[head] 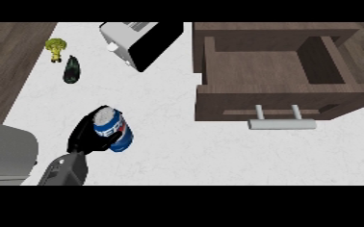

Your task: Pick up the can, place it into the drawer and close the drawer

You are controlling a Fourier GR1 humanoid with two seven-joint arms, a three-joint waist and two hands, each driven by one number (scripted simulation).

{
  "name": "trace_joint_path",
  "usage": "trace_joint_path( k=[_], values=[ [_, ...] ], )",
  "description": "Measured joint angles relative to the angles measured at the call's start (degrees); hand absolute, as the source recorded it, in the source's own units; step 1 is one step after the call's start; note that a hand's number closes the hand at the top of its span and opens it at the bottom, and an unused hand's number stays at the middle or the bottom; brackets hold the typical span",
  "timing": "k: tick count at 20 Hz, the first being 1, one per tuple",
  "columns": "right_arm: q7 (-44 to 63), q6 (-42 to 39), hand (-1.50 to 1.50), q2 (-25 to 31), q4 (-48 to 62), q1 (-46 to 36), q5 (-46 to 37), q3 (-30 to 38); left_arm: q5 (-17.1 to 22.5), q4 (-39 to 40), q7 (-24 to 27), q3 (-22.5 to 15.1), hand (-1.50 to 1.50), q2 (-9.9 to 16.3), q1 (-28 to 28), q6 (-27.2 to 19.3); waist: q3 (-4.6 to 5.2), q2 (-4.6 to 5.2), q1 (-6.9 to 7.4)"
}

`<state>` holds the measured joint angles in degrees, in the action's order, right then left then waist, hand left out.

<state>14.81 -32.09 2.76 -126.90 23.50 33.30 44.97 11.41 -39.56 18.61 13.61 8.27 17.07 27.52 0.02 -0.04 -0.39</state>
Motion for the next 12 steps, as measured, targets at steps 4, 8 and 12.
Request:
trace_joint_path(
  k=[4,8,12],
  values=[
    [-0.01,-0.03,-1.50,-1.47,-0.48,-0.42,-1.20,-0.38,0.51,-1.16,0.66,-1.14,1.50,-1.19,0.95,1.81,-0.01,0.01,0.04],
    [1.32,0.57,-1.50,-1.91,-2.41,0.71,0.26,-0.13,1.94,-6.05,-0.96,-1.51,1.50,-2.78,0.98,0.23,-0.02,-0.06,0.11],
    [-0.03,0.91,-1.50,-2.43,-2.16,1.27,-0.87,-0.89,3.25,-10.56,-0.69,0.53,1.50,-5.75,0.06,-7.71,-0.05,-0.14,0.32]
  ],
)
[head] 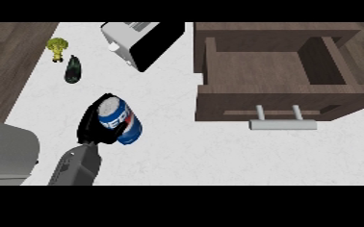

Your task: Pick up the can, place it into the drawer and close the drawer

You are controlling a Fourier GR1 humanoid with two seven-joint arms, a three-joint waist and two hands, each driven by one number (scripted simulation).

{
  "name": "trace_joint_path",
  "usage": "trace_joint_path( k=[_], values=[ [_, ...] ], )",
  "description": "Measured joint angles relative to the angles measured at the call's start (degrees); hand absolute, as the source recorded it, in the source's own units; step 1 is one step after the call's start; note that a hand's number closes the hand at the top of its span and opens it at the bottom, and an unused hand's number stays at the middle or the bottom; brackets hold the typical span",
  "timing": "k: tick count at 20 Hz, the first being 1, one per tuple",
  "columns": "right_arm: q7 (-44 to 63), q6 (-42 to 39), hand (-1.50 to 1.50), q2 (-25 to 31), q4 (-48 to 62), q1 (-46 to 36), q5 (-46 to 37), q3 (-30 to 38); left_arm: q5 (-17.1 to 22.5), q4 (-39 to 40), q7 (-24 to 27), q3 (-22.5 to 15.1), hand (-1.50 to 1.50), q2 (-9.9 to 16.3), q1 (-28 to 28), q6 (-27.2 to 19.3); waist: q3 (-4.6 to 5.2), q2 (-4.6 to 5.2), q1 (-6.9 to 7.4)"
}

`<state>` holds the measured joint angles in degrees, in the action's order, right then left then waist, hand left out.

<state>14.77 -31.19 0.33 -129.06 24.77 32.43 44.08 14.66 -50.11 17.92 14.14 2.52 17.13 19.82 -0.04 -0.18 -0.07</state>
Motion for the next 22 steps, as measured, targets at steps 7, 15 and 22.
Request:
trace_joint_path(
  k=[7,15,22],
  values=[
    [-0.61,0.97,-1.50,-0.02,-1.29,1.59,0.41,-1.28,3.82,-13.07,-4.83,-4.98,1.50,-2.04,-1.88,-12.57,0.01,-0.02,-0.06],
    [-1.30,2.34,-1.50,-0.16,-1.68,2.16,-0.85,-3.37,1.90,-25.04,-14.01,-8.70,1.50,-2.01,2.60,-21.78,0.02,0.01,-0.18],
    [-1.21,2.52,-1.50,1.06,-0.93,1.98,0.78,-2.37,0.10,-30.62,-21.41,-13.46,1.50,-2.16,8.46,-30.47,0.02,0.07,-0.36]
  ],
)
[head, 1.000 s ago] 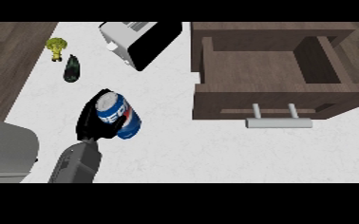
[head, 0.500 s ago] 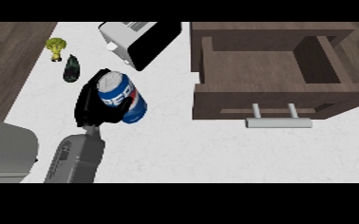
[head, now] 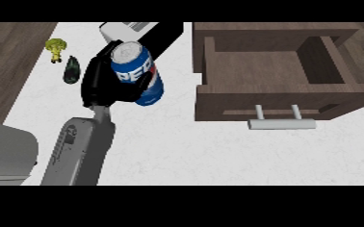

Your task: Pick up the can, place it into the drawer and close the drawer

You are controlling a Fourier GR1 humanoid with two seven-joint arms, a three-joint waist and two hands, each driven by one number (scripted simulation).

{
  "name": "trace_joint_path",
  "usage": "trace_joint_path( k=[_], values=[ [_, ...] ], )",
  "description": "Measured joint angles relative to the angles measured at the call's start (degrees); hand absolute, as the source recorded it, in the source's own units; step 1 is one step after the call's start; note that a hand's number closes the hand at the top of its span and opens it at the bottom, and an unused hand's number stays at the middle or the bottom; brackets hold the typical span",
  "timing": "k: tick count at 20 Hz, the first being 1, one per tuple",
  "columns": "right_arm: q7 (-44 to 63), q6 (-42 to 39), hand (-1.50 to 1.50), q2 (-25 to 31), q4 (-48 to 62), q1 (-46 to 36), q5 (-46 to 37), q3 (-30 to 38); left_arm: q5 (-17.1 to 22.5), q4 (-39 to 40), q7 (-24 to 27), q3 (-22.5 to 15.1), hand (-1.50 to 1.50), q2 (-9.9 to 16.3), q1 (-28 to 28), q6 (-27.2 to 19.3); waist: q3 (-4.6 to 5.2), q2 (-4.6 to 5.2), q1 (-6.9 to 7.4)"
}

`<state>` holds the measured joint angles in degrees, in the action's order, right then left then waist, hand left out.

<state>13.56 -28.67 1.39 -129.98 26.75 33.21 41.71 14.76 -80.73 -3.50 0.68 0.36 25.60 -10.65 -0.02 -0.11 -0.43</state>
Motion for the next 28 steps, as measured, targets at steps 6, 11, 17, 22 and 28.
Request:
trace_joint_path(
  k=[6,11,17,22,28],
  values=[
    [0.70,0.06,-1.50,-0.12,0.01,-0.77,0.14,0.69,-2.09,-0.68,-5.59,-1.78,1.50,-0.03,7.60,-5.35,0.01,0.03,-0.12],
    [1.22,-0.20,-1.50,-0.59,0.13,-1.83,-0.97,0.20,-2.71,2.23,-7.85,-3.99,1.50,-0.20,14.96,-10.44,0.01,0.09,-0.26],
    [2.46,0.81,-1.50,-0.86,-0.88,-2.44,-0.95,-0.81,-1.02,9.19,-7.40,-7.16,1.50,-0.31,23.47,-16.62,0.01,0.15,-0.61],
    [1.68,2.13,-1.50,-0.62,-0.58,-2.89,-1.95,-2.37,1.04,14.69,-6.53,-8.40,1.50,-0.34,29.78,-19.57,0.01,0.19,-0.74],
    [2.30,2.55,-1.50,-0.66,-0.93,-3.74,-2.88,-2.95,4.69,24.18,-4.03,-8.47,1.50,-0.35,38.21,-21.06,-0.01,0.33,-1.17]
  ],
)
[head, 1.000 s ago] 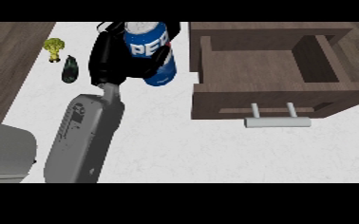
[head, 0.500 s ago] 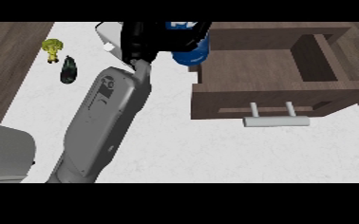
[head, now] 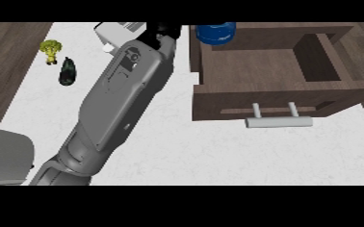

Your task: Pick up the can, place it into the drawer and close the drawer

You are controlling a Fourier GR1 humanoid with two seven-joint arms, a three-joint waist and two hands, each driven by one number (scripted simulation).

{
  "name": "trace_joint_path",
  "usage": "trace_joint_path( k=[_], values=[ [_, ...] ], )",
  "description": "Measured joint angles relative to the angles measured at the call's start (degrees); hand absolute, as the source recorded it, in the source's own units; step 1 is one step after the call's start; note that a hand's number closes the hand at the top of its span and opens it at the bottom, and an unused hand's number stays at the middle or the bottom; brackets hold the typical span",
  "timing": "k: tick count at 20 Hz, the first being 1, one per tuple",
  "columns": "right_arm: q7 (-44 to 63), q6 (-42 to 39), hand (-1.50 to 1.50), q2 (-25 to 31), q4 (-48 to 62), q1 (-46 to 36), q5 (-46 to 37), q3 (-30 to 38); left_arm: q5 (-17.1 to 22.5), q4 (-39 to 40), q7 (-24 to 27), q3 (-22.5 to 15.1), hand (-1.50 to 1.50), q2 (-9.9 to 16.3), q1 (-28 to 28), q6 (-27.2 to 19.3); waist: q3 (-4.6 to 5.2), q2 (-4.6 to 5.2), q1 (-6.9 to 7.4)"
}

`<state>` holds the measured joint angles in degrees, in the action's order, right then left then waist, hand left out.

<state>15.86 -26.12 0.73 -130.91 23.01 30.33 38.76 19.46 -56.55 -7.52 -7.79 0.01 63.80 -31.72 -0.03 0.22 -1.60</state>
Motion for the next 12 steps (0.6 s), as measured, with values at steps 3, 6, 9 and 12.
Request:
trace_joint_path(
  k=[3,6,9,12],
  values=[
    [-1.09,-1.48,-1.50,0.07,0.77,0.92,0.75,0.53,2.37,4.01,1.29,-1.22,1.50,0.00,3.30,-1.13,-0.01,0.02,-0.40],
    [-1.55,-0.75,-1.50,-0.01,0.19,1.38,0.65,-0.01,4.66,8.29,3.14,-1.60,1.50,-0.01,6.08,-1.29,-0.01,0.06,-0.54],
    [-0.92,-0.15,-1.50,0.49,-0.08,0.55,0.16,-0.61,7.78,10.47,4.66,-4.50,1.50,-0.01,7.62,-2.78,-0.02,0.08,-0.63],
    [0.00,0.94,-1.50,0.56,-0.50,-0.77,-0.29,-1.03,11.40,13.70,5.77,-6.61,1.50,-0.01,10.33,-3.98,-0.02,0.20,-1.06]
  ],
)
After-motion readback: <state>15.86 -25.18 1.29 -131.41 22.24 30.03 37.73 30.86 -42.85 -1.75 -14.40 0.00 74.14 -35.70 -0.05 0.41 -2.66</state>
